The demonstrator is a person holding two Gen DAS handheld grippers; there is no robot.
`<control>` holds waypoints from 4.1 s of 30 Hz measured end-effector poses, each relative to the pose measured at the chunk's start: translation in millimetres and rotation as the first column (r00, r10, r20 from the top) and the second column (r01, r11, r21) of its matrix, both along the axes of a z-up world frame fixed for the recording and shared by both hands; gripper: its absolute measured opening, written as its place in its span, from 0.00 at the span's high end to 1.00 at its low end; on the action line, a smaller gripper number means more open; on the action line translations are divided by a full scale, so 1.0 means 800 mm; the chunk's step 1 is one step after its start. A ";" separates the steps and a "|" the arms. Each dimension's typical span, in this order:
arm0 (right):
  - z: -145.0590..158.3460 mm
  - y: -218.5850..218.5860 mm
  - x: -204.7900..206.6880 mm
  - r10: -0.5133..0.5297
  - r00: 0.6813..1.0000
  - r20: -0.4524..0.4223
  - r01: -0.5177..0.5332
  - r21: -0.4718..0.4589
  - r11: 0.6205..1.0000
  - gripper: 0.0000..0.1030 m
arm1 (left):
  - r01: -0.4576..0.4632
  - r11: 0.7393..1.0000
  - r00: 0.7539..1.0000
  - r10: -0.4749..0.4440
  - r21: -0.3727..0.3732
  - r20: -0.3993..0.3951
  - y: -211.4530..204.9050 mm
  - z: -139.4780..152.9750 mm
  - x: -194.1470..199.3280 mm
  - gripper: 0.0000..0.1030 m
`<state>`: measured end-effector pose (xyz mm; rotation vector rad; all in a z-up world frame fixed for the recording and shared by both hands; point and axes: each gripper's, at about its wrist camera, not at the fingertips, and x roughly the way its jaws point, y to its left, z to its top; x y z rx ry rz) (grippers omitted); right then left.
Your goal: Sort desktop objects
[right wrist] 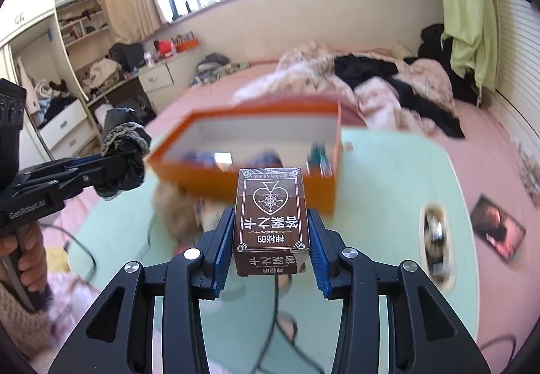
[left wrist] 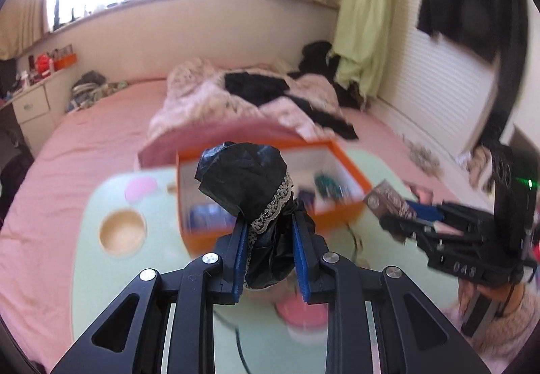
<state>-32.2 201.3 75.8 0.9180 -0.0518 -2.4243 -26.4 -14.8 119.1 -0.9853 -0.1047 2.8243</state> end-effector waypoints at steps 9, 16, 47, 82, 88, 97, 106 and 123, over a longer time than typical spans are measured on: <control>0.004 -0.052 -0.096 -0.084 0.995 0.046 0.083 0.035 0.996 0.39 | -0.176 0.978 0.984 0.178 -0.115 0.008 0.010 -0.019 -0.083 0.27; -0.004 -0.033 -0.037 -0.108 0.994 -0.020 0.109 0.050 0.993 0.27 | -0.107 0.990 0.994 0.105 -0.094 -0.018 0.001 -0.039 -0.009 0.14; -0.101 -0.039 0.067 0.082 0.993 0.090 -0.105 0.283 0.953 0.00 | -0.037 0.986 0.971 0.074 -0.164 0.227 0.022 -0.165 0.075 0.00; -0.099 -0.038 0.065 0.084 0.993 0.086 -0.105 0.280 0.954 0.00 | -0.038 0.986 0.971 0.075 -0.164 0.226 0.021 -0.163 0.076 0.00; -0.099 -0.038 0.065 0.084 0.993 0.086 -0.105 0.280 0.954 0.00 | -0.039 0.986 0.971 0.076 -0.164 0.226 0.021 -0.164 0.077 0.00; -0.099 -0.038 0.065 0.084 0.993 0.086 -0.105 0.280 0.954 0.00 | -0.039 0.986 0.971 0.076 -0.164 0.226 0.021 -0.163 0.077 0.00; -0.099 -0.037 0.065 0.082 0.993 0.085 -0.103 0.280 0.955 0.00 | -0.039 0.986 0.971 0.076 -0.164 0.226 0.020 -0.163 0.077 0.00; -0.097 -0.037 0.060 0.075 0.993 0.087 -0.097 0.281 0.955 0.00 | -0.039 0.986 0.971 0.076 -0.163 0.225 0.020 -0.162 0.078 0.00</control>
